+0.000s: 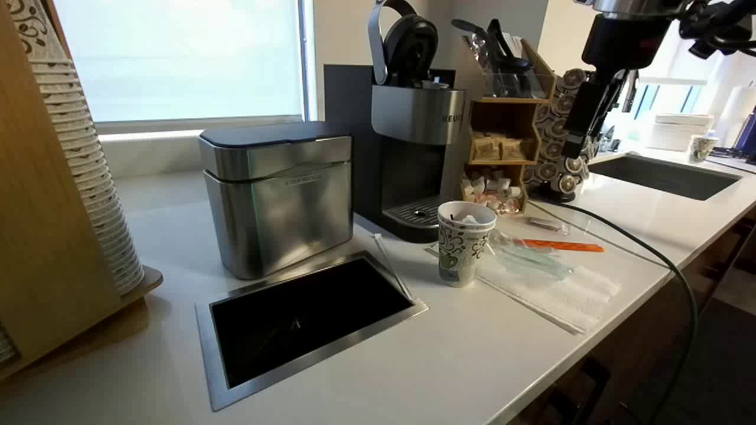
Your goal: Take the white item out of the coffee cup
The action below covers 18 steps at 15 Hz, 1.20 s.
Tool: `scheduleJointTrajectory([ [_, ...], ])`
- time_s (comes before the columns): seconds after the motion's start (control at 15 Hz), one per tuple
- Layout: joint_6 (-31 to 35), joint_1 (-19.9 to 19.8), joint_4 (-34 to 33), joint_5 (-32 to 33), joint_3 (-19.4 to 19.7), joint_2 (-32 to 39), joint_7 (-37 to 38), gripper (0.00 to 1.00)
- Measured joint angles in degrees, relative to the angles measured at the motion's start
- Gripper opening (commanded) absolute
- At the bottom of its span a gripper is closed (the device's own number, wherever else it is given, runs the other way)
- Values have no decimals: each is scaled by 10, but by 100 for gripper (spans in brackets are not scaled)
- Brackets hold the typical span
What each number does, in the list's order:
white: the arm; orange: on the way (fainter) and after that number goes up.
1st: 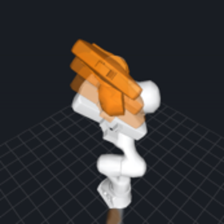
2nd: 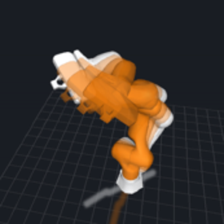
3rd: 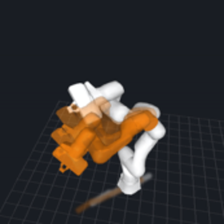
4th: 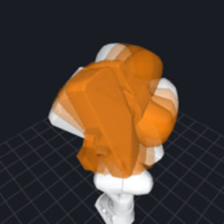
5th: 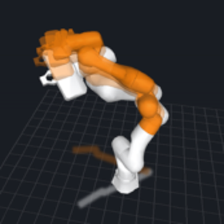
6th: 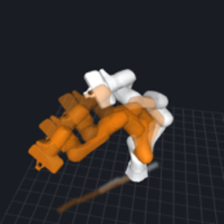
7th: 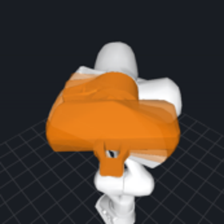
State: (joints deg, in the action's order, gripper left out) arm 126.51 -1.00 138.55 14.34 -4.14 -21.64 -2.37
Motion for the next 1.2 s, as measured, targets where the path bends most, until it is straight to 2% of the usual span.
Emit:
scheduleJointTrajectory([
  [0.53, 3, 2, 0, -1, 1, 0, -1, 100],
  [0.73, 47, 20, -4, -18, 4, 14, -26, 100],
  [0.87, 77, 41, -14, -52, 6, 39, -60, 100],
  [1.0, 72, 64, -29, -98, 10, 69, -104, 100],
  [1.2, 41, 69, -48, -101, 10, 93, -116, 100],
])
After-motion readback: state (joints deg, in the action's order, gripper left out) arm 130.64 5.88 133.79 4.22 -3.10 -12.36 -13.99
